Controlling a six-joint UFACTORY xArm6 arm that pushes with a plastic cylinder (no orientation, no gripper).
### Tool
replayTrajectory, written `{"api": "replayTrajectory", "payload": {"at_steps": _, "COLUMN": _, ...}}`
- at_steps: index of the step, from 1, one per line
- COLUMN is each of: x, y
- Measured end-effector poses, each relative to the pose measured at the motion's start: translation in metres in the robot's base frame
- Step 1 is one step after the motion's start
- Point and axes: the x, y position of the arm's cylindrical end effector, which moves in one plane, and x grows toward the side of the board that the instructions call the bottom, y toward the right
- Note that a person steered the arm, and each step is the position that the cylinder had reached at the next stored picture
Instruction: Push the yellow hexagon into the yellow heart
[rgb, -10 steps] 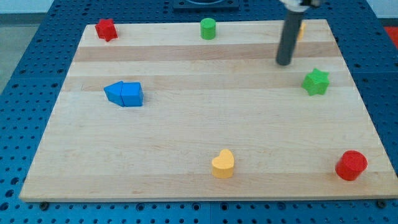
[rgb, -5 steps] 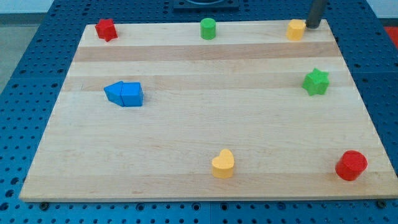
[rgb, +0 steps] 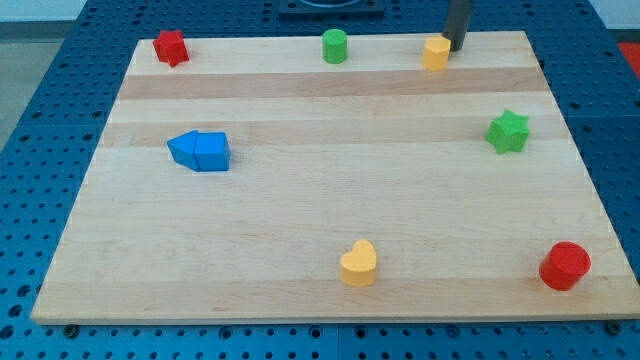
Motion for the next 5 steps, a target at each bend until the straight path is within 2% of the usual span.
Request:
{"api": "replayTrajectory", "payload": {"at_steps": 1, "x": 0.018, "y": -0.011}}
{"api": "replayTrajectory", "payload": {"at_steps": 4, "x": 0.035, "y": -0.077}}
{"api": "replayTrajectory", "payload": {"at_steps": 5, "x": 0.059, "y": -0.083}}
